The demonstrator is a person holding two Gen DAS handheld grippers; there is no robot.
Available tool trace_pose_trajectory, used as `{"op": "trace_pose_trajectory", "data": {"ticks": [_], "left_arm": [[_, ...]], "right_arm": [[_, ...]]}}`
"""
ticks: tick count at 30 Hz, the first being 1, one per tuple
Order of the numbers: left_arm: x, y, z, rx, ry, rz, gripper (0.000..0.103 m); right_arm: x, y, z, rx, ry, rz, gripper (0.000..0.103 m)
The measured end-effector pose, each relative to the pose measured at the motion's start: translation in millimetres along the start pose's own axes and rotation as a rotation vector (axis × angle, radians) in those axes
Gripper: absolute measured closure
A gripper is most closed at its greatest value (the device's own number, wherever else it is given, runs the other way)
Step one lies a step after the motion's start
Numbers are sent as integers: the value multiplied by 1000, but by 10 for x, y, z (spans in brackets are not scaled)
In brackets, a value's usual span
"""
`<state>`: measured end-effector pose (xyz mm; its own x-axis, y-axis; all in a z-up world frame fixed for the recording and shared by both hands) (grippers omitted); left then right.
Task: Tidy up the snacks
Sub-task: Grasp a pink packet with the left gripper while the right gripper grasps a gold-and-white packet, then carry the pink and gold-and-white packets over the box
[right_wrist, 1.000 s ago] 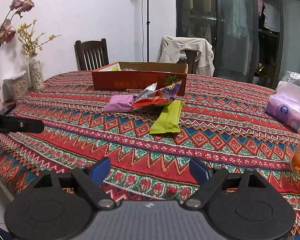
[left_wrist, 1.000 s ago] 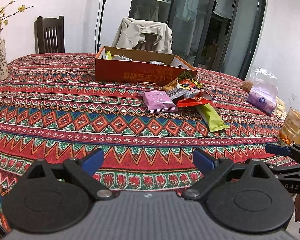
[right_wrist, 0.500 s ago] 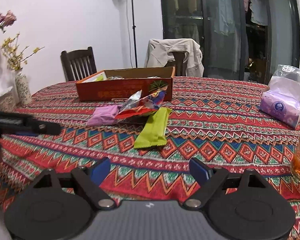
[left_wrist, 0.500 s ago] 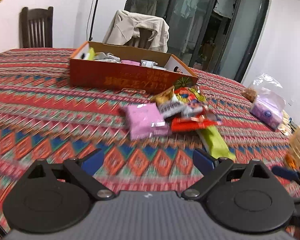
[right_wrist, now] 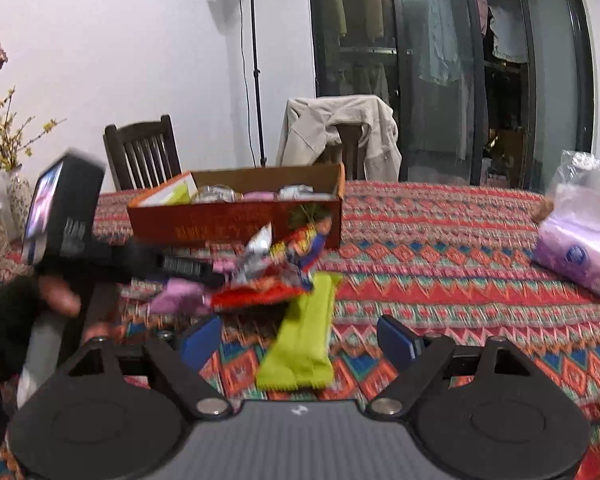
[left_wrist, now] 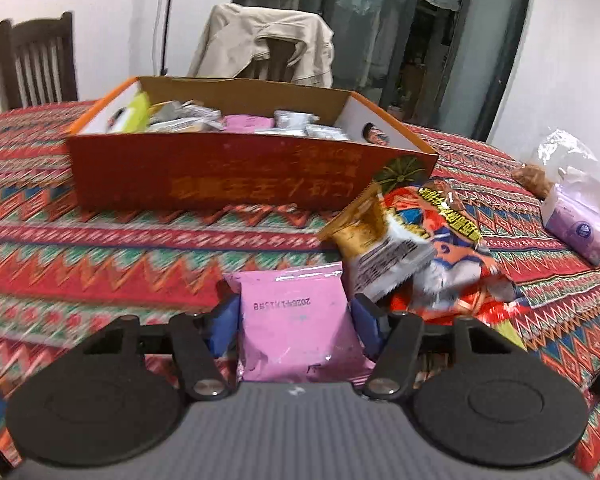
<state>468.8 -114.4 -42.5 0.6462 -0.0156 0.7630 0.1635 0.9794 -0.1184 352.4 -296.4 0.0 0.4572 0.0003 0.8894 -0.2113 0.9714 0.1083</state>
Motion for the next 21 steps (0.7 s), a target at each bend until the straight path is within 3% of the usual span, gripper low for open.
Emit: {"op": "trace_pose_trajectory", "data": {"ticks": [3, 8, 15, 18, 21], "left_arm": [[-71, 209, 305, 5, -58, 19, 41], [-266, 539, 449, 41, -32, 68, 41], [-290, 640, 466, 34, -51, 56, 38], [-324, 620, 447, 31, -48, 43, 34], [-337, 601, 471, 17, -57, 43, 34]], "right_arm": [[205, 111, -128, 19, -22, 50, 19], [408, 389, -694, 17, 32, 206, 21], [336, 626, -1659, -99, 152, 357, 50], [240, 639, -1810, -159, 189, 398, 63], [209, 695, -1756, -162, 185, 430, 64]]}}
Point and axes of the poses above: each gripper's, at about its wrist camera, not at the fingertips, and z roughly against the way its jaws point, y to its left, x to its top, the point moved 9 cm from there along -z, roughly the way its jaws point, and after that the axes turned 5 degrees about x, right-handed, at the moved point
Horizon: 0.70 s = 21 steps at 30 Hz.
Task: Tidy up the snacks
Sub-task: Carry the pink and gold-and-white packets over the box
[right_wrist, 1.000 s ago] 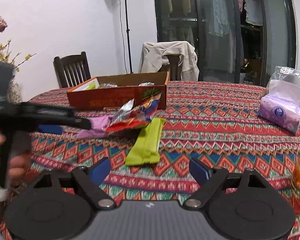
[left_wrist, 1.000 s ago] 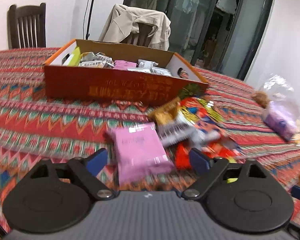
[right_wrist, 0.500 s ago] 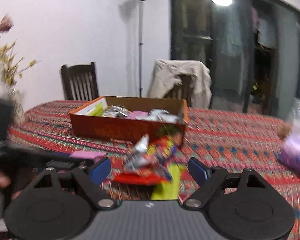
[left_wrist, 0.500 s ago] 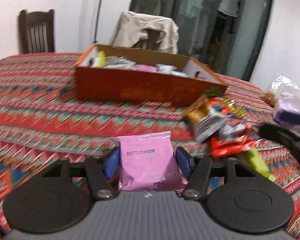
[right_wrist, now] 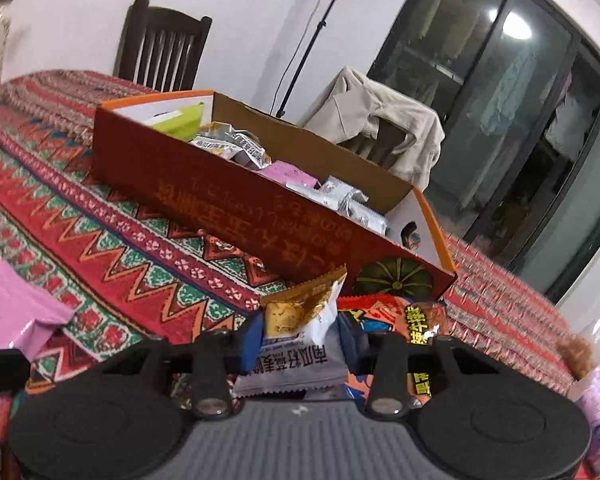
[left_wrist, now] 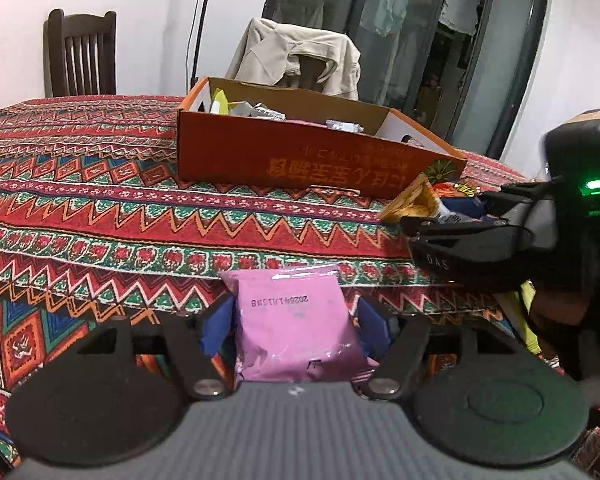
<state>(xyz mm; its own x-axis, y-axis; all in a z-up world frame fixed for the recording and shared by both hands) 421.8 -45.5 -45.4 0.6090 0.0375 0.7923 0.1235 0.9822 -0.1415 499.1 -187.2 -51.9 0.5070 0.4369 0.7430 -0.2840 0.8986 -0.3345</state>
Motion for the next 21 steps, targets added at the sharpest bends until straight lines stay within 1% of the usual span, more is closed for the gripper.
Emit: {"op": "trace_pose_trajectory", "data": {"ticks": [1, 2, 4, 5, 8, 11, 13, 15, 18, 21], "left_arm": [[-7, -7, 12, -7, -1, 1, 35], [-15, -10, 20, -9, -2, 1, 41], [-34, -16, 60, -9, 3, -2, 42], [-44, -20, 103, -13, 3, 1, 42], [-106, -59, 298, -44, 2, 12, 42], [-221, -114, 479, -57, 16, 10, 42], [-276, -153, 559, -55, 21, 13, 42], [-304, -195, 620, -54, 18, 12, 42], [-305, -292, 689, -47, 7, -1, 42], [-296, -381, 776, -46, -9, -18, 42]], "right_arm": [[3, 20, 57, 33, -7, -12, 65], [0, 53, 125, 82, -13, -33, 65], [-35, 100, 311, 177, -19, -104, 65], [-62, 119, 402, 208, -26, -128, 65], [-200, 185, 728, 264, -34, -190, 65], [-455, 222, 1037, 317, -27, -254, 65], [-655, 237, 1193, 330, -8, -289, 65], [-819, 225, 1292, 321, 7, -313, 65], [-919, 163, 1413, 316, 1, -342, 65], [-966, 82, 1533, 304, -24, -342, 65]]}}
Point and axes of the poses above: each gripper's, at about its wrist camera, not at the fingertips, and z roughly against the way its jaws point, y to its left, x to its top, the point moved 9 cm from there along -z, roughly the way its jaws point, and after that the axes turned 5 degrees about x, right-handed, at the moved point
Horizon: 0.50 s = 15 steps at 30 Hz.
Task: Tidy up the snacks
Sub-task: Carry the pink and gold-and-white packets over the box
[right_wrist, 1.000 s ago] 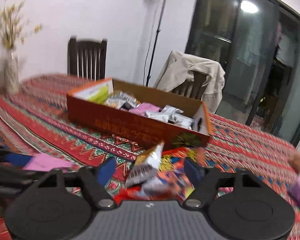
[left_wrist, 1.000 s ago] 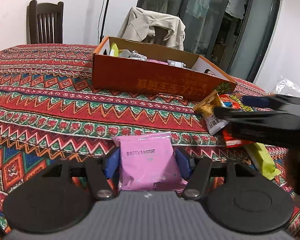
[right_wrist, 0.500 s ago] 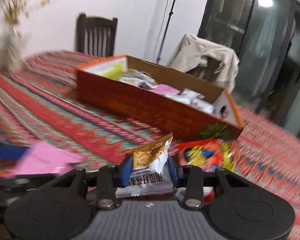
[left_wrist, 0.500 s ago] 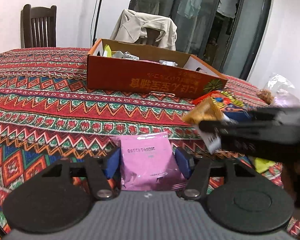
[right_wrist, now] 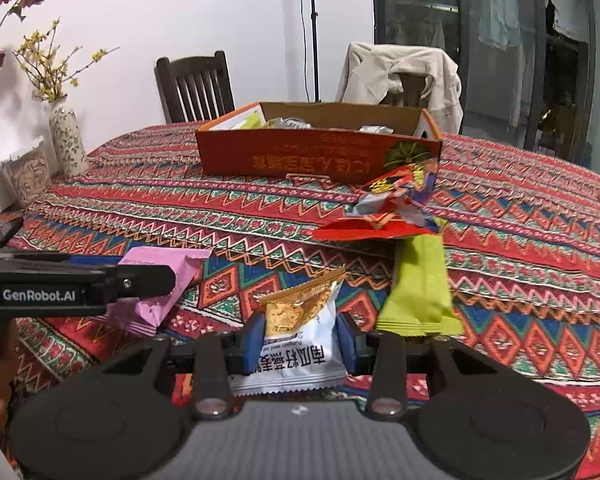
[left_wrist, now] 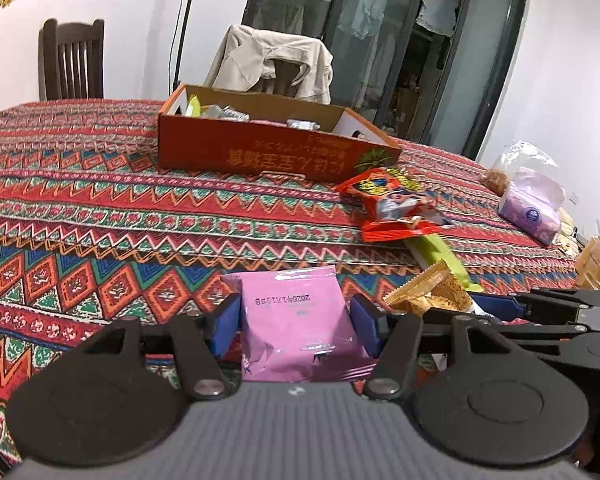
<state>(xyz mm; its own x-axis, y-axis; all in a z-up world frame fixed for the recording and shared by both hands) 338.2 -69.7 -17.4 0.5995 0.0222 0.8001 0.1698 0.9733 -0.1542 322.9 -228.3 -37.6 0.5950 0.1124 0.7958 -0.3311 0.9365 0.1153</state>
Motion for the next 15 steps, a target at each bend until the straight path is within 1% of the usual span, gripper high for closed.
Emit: {"op": "trace_pose_trajectory", "data": {"ticks": [6, 9, 12, 14, 15], "left_arm": [[14, -114, 71, 14, -10, -15, 42], [92, -118, 43, 9, -11, -11, 42], [307, -107, -11, -38, -20, 10, 42], [555, -107, -102, -75, -35, 12, 42], [689, -105, -169, -78, -44, 4, 42]], "right_arm": [[-8, -78, 145, 12, -33, -24, 65], [12, -116, 160, 23, -46, -29, 65], [93, -169, 165, 46, -64, -38, 65], [240, -212, 157, 71, -86, -46, 65], [363, -248, 158, 85, -105, -41, 65]]}}
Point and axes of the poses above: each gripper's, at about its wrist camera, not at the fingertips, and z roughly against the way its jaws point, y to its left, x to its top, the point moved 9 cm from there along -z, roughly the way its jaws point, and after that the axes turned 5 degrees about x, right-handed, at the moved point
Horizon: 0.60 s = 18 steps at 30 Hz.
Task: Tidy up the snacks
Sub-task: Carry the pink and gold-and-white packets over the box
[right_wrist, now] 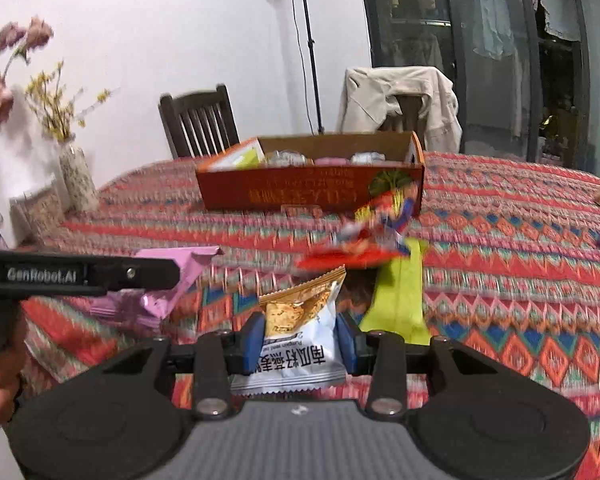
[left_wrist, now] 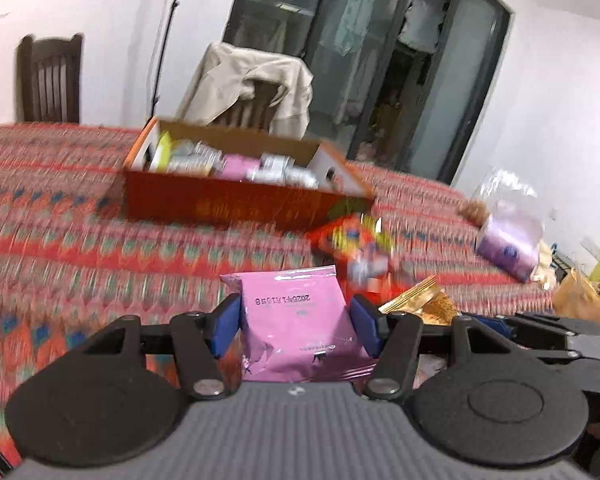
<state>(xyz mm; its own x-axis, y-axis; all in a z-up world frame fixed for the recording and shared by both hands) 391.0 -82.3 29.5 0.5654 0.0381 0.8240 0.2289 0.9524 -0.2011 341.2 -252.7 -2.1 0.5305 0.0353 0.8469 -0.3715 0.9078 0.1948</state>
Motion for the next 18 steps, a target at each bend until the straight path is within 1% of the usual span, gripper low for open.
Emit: {"op": "trace_pose_trajectory", "data": {"ticks": [2, 4, 6, 8, 9, 10, 12, 14, 18], "left_arm": [[304, 21, -199, 13, -22, -19, 42], [607, 44, -439, 20, -31, -22, 42], [889, 35, -725, 6, -21, -12, 42], [1119, 45, -1053, -2, 1, 15, 42], [1204, 57, -1216, 3, 11, 17, 42], [1281, 87, -1400, 26, 16, 23, 42], [1370, 143, -1702, 59, 27, 25, 42], [1399, 196, -1958, 62, 52, 40, 42], [1339, 316, -2308, 81, 98, 57, 42]], "right_arm": [[273, -63, -24, 15, -48, 18, 65], [621, -165, -107, 27, -97, 51, 65], [926, -303, -269, 26, -117, 59, 65], [1218, -472, -514, 28, -119, 45, 65], [1339, -556, -647, 28, -114, 32, 65], [1456, -661, -811, 20, -104, 11, 65], [1620, -859, -1155, 8, -69, -22, 65], [1703, -993, -1459, -14, -30, -40, 65], [1683, -1132, -2031, -66, 45, -20, 65]]}}
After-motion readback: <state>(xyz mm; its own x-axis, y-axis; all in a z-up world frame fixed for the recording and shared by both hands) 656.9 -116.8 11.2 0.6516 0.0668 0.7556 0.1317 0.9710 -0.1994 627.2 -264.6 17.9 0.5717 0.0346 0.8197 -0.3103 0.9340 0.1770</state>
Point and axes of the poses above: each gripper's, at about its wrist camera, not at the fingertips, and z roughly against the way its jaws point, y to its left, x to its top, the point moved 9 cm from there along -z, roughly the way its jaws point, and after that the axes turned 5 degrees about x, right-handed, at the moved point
